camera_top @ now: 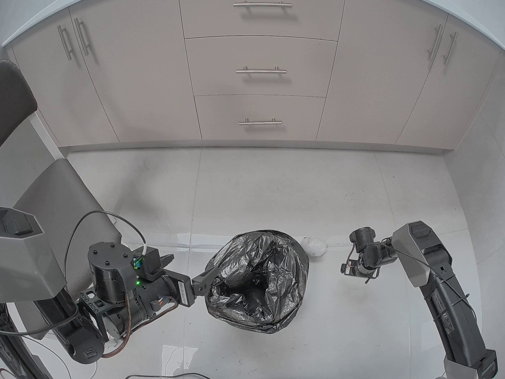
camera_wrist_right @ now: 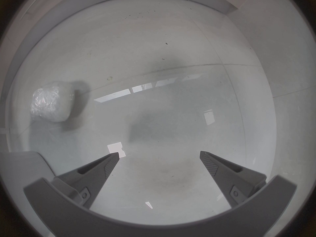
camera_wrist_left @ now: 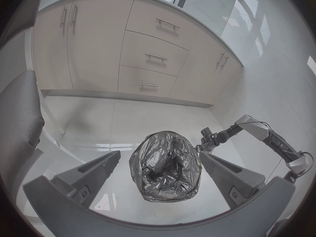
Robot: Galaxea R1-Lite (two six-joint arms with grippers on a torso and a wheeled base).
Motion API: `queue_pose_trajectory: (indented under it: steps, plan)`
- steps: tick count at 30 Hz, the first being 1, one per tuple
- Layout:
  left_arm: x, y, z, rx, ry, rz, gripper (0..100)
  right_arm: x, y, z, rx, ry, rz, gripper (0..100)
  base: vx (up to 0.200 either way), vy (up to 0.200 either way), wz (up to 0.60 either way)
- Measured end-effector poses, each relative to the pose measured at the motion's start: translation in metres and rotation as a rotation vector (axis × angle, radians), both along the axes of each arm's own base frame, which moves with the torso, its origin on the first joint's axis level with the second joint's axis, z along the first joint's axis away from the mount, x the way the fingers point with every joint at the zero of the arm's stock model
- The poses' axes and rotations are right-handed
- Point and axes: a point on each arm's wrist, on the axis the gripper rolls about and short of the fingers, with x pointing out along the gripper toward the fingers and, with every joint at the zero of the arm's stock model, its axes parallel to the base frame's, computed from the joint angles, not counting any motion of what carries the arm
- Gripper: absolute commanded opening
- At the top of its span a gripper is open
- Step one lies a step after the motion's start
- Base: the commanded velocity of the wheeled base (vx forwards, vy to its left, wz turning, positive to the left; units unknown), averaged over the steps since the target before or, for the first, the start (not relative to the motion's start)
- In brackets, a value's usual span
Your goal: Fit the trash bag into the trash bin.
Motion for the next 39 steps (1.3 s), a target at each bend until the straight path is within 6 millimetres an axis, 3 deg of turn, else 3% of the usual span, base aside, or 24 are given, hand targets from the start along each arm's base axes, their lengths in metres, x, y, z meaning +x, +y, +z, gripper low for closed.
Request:
queue_pose_trajectory:
  steps: [10,17,22,34,39]
  plan:
    - [0.000,0.000,-0.001,0.002,0.003,0.001,100,-0.001,0.009,0.002,-0.009,0.000,0.009,100,0.200,0.000,0.00]
    - [0.000,0.000,-0.002,0.010,0.003,0.000,100,-0.003,0.024,0.002,-0.041,0.005,0.029,100,0.000,0.000,0.00]
    - [0.002,0.002,-0.002,0.008,0.002,0.008,100,-0.014,0.036,-0.001,-0.036,0.106,0.070,100,0.000,0.000,0.00]
    - [0.004,0.003,-0.001,-0.001,0.000,0.017,100,-0.027,0.073,0.026,0.124,0.247,0.234,100,0.000,0.000,0.00]
    - [0.003,0.003,0.001,-0.014,-0.011,0.013,100,-0.028,0.079,0.034,0.156,0.264,0.418,100,0.000,0.000,0.00]
